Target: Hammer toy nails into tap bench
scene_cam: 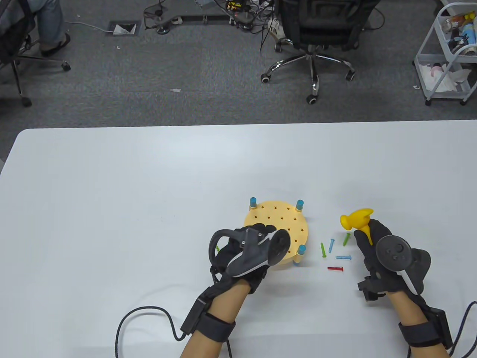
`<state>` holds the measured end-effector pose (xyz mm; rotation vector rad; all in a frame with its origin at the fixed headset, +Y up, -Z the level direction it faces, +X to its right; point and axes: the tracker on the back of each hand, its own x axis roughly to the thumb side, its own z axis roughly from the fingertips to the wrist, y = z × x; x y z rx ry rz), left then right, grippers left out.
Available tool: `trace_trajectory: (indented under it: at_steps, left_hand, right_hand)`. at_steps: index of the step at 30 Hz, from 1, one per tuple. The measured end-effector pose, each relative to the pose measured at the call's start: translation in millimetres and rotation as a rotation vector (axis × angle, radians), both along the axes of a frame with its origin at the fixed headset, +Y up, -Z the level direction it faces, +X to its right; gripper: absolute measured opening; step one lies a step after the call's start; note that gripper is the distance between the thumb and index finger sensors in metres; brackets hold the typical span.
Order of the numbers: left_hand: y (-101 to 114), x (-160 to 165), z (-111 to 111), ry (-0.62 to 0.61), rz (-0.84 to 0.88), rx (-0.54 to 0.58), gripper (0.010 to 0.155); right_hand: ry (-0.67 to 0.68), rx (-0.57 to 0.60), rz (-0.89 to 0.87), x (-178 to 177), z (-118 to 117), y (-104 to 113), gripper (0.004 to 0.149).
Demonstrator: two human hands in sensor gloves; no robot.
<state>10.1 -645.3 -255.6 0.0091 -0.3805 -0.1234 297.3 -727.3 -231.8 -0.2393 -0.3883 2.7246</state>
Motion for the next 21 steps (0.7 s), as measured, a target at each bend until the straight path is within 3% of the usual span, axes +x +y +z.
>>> trace_trajectory:
  at_steps: [4, 21]
  left_hand:
    - [-10, 21, -15, 0.029, -0.181, -0.043, 0.044]
    - [-29, 33, -33, 0.070, -0.191, -0.096, 0.044]
  right_hand:
    - [0.008, -0.011, 0.003, -1, -1, -1, 0.063]
    - [0.029, -0.029, 0.021, -4, -2, -4, 0.063]
